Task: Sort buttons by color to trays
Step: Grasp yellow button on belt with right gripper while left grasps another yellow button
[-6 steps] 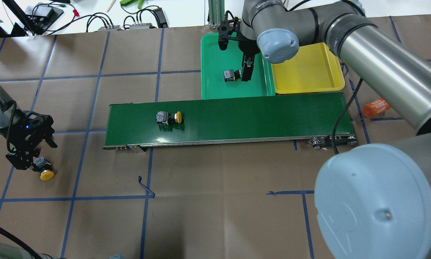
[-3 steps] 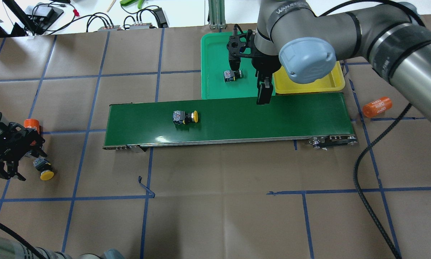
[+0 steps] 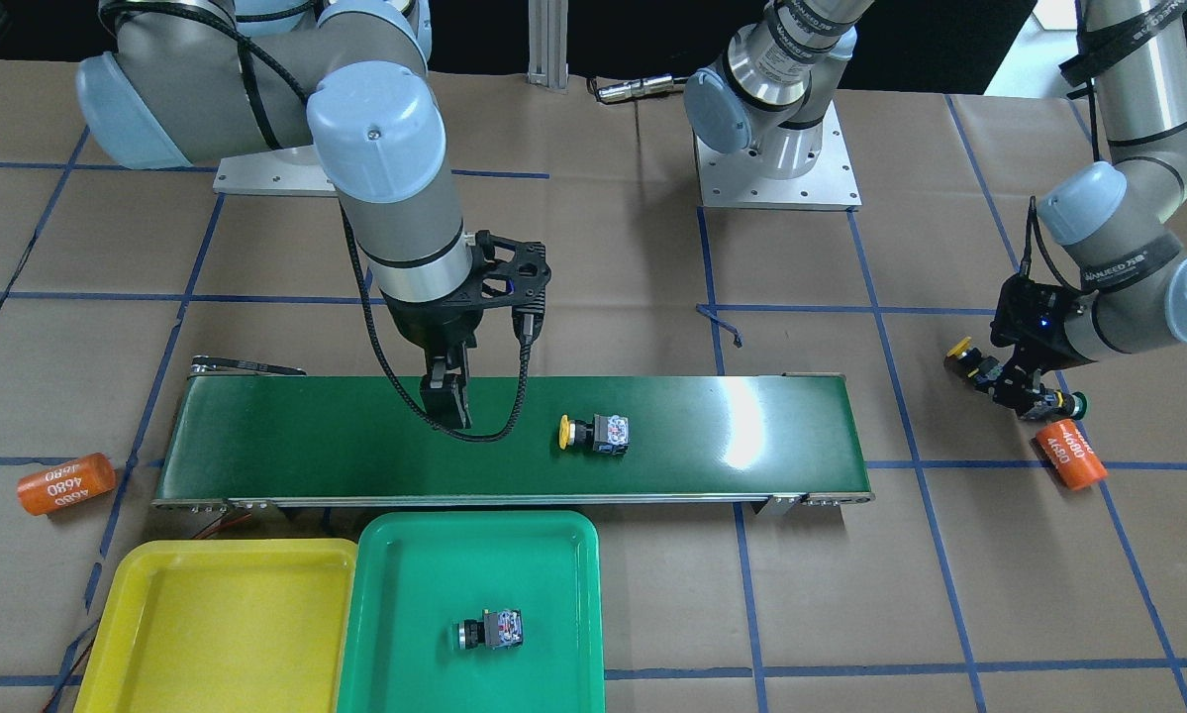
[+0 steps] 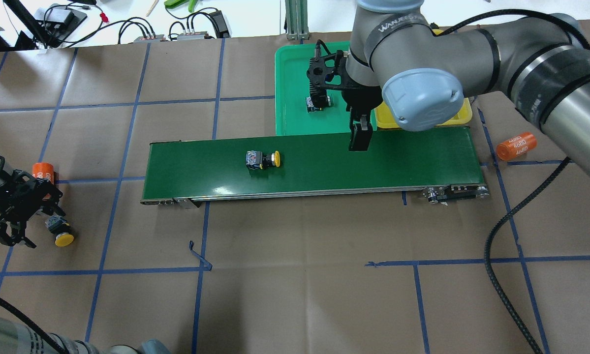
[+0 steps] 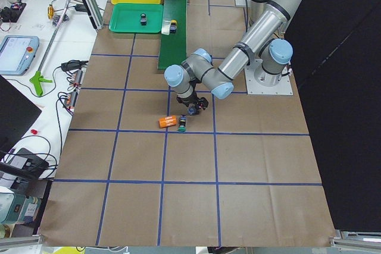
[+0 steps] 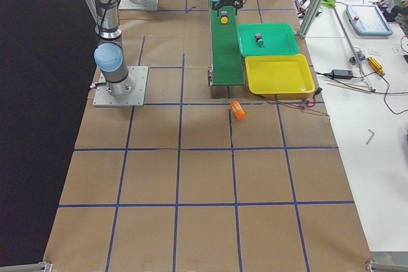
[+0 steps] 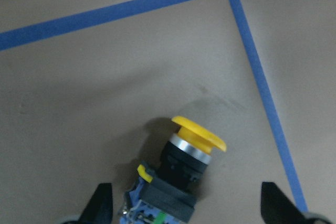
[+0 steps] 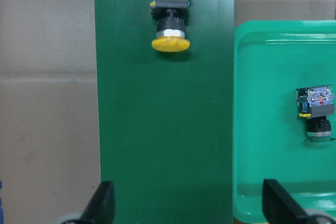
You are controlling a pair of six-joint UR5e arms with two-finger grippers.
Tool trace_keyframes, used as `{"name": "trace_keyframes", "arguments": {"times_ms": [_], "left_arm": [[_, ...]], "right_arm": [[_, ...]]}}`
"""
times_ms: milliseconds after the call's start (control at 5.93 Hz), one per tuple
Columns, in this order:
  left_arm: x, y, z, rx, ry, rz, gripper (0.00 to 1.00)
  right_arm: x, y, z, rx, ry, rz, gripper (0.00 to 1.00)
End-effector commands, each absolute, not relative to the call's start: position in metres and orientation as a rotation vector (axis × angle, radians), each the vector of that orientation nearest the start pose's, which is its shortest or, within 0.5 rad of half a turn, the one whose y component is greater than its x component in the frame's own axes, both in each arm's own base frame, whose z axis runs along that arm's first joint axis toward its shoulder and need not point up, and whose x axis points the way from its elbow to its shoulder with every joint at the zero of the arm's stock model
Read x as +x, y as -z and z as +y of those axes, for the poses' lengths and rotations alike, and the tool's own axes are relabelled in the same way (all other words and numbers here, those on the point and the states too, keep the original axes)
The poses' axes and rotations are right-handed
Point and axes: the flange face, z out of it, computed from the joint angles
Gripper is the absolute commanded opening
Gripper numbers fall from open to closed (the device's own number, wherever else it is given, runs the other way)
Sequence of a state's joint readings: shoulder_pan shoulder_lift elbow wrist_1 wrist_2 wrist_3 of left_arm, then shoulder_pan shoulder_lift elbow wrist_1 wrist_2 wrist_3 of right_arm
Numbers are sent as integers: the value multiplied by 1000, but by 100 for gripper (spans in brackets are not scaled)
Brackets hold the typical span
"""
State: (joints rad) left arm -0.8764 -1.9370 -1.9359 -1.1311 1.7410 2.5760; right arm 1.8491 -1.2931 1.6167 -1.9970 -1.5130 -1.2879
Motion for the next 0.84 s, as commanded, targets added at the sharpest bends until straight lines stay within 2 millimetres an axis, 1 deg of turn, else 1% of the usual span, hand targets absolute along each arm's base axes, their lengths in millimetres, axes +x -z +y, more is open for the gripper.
{"name": "trace_keyframes", "arguments": {"times_ms": [0,169,337,506,675], "left_arm": [[238,-171,-470,-2320,180,-1636,68],[237,-172,-471,-2321,170,-1651,16],[237,-176,-471,-2324,171,-1660,2],[238,-180,-472,-2317,176,-1686,1],[236,-197,-477,-2284,188,-1783,0]], "right_arm": [[330,-330,-536,-2208,191,2219,100],[335,-315,-536,-2213,165,2200,100],[337,-295,-541,-2222,138,2184,100],[336,-285,-541,-2228,106,2175,100],[333,-278,-539,-2282,79,2113,100]]}}
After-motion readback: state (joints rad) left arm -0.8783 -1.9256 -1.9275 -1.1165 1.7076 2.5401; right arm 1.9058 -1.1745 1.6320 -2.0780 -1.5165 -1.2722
